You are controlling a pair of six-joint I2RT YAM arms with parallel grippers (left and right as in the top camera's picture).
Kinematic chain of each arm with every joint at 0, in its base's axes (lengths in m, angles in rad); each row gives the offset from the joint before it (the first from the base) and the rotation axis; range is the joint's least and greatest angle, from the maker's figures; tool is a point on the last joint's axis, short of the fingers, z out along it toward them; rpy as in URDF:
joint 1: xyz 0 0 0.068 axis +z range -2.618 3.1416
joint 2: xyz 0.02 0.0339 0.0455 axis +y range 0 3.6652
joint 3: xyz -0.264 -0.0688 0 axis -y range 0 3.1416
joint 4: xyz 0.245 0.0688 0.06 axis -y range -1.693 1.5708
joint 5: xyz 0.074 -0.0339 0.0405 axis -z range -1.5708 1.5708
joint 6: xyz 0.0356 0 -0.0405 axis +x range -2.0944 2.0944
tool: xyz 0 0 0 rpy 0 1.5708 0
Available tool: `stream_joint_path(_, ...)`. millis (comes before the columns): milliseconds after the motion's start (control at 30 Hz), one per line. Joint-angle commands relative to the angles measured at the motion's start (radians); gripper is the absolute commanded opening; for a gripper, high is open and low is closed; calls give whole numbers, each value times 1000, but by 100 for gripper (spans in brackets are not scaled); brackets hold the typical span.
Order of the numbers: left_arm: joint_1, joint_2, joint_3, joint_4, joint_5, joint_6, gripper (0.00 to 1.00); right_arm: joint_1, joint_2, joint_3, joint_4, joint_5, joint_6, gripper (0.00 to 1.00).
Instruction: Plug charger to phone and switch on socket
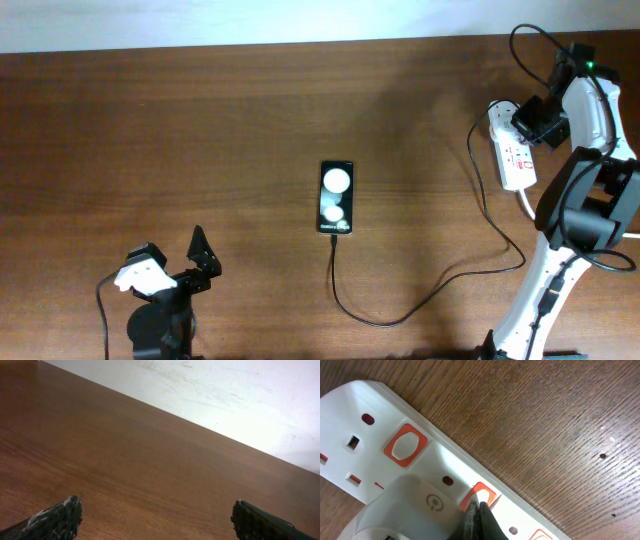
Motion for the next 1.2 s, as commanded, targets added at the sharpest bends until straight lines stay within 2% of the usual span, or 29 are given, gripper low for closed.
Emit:
stream_joint_path(0,3,-5,-5,1,7,-6,99,82,54,-60,59,-267,-14,4)
stream_joint_path(200,3,-5,-5,1,8,-6,99,95,55,-120,71,-266,-60,4)
stream_joint_path(367,3,-5,-5,1,8,-6,99,51,-27,-119,-42,-64,-58,4)
stream_joint_path(433,3,-5,-5,1,8,-6,99,6,-149,-120,-106,2,-59,4)
stream_joint_path(600,3,-5,-5,1,7,-6,99,-37,-533,-120,-285,22,-59,4)
stream_joint_path(833,3,-5,-5,1,7,-6,99,80,-1142,-120,-596,20,-127,4)
stream_joint_path(867,3,-5,-5,1,7,-6,99,89,-1232,-122,-596,18,-127,22)
stream_joint_path(900,3,-5,-5,1,7,-6,99,89,-1328,-122,-595,18,-127,99)
stream_joint_path(1100,3,-5,-5,1,8,-6,99,89,-1767,-122,-595,18,-126,99)
stream_joint_path(1167,3,-5,-5,1,7,-6,99,89,-1844,-121,-595,18,-126,99)
